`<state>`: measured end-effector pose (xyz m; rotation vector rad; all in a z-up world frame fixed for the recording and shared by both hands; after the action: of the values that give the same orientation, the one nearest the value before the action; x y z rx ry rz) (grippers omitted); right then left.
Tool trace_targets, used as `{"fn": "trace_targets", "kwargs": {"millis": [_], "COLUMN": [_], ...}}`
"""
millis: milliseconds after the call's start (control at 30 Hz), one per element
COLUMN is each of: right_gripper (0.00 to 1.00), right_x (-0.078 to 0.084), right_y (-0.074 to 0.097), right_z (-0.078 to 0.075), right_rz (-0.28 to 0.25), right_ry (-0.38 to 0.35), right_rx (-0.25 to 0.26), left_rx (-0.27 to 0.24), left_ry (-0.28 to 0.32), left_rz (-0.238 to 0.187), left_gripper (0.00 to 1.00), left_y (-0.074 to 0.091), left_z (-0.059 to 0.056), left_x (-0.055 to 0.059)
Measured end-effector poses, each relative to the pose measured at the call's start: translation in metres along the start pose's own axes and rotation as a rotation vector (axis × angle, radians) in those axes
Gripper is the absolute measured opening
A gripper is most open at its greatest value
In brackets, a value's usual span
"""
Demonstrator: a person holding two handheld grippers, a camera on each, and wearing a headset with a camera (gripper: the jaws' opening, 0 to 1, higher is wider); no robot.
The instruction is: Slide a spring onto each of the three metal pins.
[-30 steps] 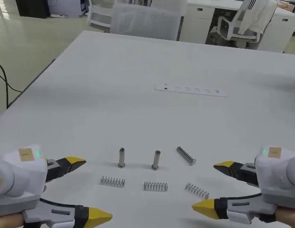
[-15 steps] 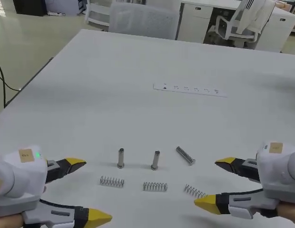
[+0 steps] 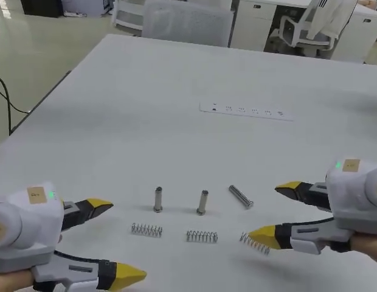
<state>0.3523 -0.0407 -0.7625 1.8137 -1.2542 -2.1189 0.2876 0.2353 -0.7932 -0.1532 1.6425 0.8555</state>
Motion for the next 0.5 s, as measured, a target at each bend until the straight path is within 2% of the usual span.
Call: {"fn": "trace_targets", "kwargs": {"millis": [500], "right_gripper": [0.63], "right_x": [-0.008], "right_y": [-0.012], "right_z": [-0.010], "right_rz": [0.001], "right_ry": [0.009], "right_rx": [-0.008], "left_rx": [-0.014], "left_ry": [0.004], "left_rz": [0.013], "left_gripper": [0.80], "left_y": [0.000], "left_z": [-0.002], "left_x": [0.000]}}
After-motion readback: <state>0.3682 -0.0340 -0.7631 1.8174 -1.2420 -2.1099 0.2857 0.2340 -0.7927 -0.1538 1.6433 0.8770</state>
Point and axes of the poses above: the centre of the closed fingertips' face, and the gripper's own axes: y roughly backward along the fingers, z roughly to its left, x roughly out of its underside, the point moved 6 cm from there along y, roughly backward along the fingers, and after that the axes turned 3 degrees about -y, right-handed, at the moved point
